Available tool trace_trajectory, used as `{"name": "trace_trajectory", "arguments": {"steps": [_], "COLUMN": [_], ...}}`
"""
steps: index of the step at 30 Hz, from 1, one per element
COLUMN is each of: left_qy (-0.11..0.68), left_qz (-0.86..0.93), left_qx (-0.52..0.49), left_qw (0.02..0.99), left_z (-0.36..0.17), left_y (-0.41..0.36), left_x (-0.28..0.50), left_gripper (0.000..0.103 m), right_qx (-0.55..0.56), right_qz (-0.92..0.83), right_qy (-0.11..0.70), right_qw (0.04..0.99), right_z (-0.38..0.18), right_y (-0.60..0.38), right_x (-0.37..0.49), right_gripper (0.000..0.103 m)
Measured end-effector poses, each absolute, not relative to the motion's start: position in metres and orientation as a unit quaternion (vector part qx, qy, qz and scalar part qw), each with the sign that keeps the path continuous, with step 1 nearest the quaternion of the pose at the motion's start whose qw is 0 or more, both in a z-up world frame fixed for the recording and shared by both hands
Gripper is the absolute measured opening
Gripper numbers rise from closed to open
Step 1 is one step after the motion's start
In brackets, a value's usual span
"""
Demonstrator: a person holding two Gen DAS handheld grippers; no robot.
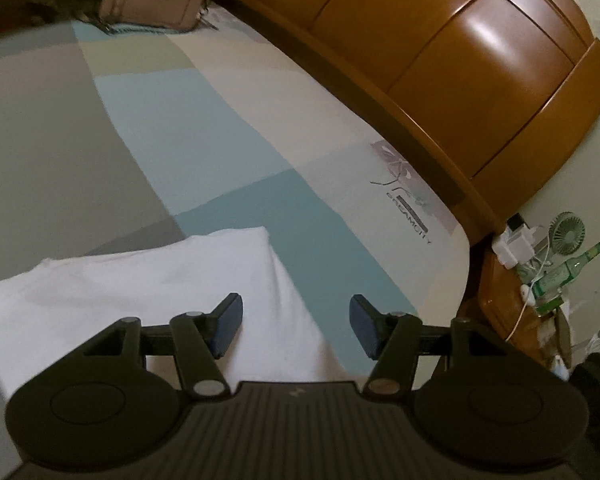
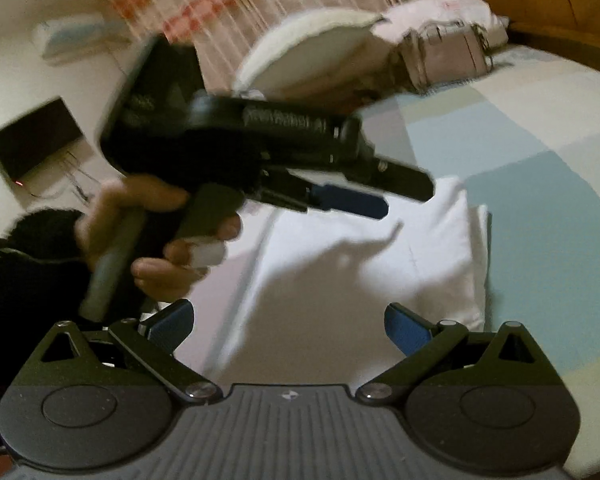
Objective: Fold clothes
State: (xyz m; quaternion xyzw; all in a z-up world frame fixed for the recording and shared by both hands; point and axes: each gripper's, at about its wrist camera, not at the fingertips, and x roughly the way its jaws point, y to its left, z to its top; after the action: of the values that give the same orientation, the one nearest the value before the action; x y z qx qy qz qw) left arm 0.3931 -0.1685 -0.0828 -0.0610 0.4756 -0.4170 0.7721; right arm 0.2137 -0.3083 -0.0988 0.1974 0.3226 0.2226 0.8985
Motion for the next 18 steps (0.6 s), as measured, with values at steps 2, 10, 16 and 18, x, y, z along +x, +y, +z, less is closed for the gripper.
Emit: {"name": "trace_trajectory", "arguments": {"steps": [2, 10, 16, 18], "left_qy": [0.481, 0.480, 0.444, 0.436], "left_qz": [-0.422, -0.418, -0.399, -0.383], "left_qx": [-0.060, -0.059, -0.033, -0.027], "left_qw": [0.766, 0.769, 0.802, 0.814], "left_z": [-0.092, -0.103, -0.051, -0.044], "left_y": [-0.177, -0.200, -0.144, -0.120], "left_x": [0.401, 0.419, 0.391, 0.380], "left_gripper": [0.059, 0.059, 0.066, 0.069], "right_qx": [0.204, 0.237, 0.228, 0.226], "right_qz": [0.193, 0.187, 0.166, 0.158], "right_qy": [0.345, 0.346, 0.352, 0.348], "right_qw": [0.896, 0.888, 0.893, 0.896], "right_z": [-0.112, -0.121, -0.110, -0.106], "right_y": [-0.313, -0.326, -0.319, -0.318], "right_x": [0.223, 0.217, 0.205, 0.202], "right_gripper": [0.103, 0.103, 0.103, 0.103]}}
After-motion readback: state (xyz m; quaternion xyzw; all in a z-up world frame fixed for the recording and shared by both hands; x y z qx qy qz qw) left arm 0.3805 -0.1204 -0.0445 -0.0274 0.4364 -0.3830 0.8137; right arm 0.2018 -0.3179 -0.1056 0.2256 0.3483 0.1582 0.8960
